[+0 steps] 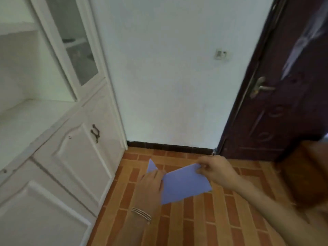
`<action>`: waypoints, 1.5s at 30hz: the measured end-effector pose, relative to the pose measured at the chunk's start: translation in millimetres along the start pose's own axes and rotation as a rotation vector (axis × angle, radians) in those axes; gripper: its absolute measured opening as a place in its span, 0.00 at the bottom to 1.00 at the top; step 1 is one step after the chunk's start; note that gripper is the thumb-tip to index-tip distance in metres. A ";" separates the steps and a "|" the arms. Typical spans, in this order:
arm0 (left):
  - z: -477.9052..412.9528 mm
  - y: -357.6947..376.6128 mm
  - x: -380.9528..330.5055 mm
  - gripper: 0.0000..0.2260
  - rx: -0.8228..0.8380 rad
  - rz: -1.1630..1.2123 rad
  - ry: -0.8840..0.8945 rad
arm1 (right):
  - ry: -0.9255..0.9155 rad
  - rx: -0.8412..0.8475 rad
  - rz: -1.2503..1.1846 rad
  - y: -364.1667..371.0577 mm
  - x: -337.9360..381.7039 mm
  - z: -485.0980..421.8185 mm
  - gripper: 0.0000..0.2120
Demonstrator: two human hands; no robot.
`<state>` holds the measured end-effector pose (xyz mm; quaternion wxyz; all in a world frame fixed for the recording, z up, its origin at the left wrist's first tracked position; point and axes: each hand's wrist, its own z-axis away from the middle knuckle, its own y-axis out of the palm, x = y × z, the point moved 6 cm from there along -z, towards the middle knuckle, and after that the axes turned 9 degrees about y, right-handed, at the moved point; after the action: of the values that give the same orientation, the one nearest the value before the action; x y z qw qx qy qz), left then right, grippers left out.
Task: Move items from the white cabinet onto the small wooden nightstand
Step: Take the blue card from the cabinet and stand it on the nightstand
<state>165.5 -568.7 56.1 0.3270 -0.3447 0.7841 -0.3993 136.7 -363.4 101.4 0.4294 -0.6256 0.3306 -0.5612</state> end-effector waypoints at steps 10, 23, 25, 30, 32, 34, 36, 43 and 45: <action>-102.9 119.3 -126.2 0.22 0.200 0.230 0.570 | 0.711 -0.281 -0.531 -62.0 -186.3 55.0 0.06; -233.4 213.1 -196.3 0.10 0.066 0.485 0.866 | 1.118 -0.454 -0.939 -108.1 -306.1 54.4 0.06; -256.6 220.0 -203.7 0.10 0.047 0.484 0.843 | 1.145 -0.500 -0.948 -111.6 -320.5 52.8 0.09; -301.6 238.5 -228.6 0.07 0.110 0.531 0.825 | 1.150 -0.585 -0.955 -116.0 -348.8 58.2 0.15; -320.3 252.6 -239.0 0.03 0.180 0.564 0.759 | 1.157 -0.613 -0.892 -119.3 -365.6 62.6 0.14; -335.3 269.5 -247.8 0.05 0.287 0.609 0.651 | 1.162 -0.581 -0.787 -120.6 -383.6 65.6 0.11; -349.3 286.6 -258.3 0.06 0.371 0.667 0.553 | 1.168 -0.499 -0.628 -122.7 -402.6 68.5 0.10; -406.4 339.5 -325.3 0.01 0.522 0.725 0.487 | 1.009 -0.394 -0.409 -170.3 -479.1 58.2 0.04; -428.1 350.4 -350.1 0.02 0.527 0.733 0.498 | 1.001 -0.400 -0.450 -190.4 -502.8 54.0 0.02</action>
<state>-77.8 38.9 40.8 0.3245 0.1523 0.7802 -0.5126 100.8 174.4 63.9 -0.0354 -0.4081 0.4520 -0.7924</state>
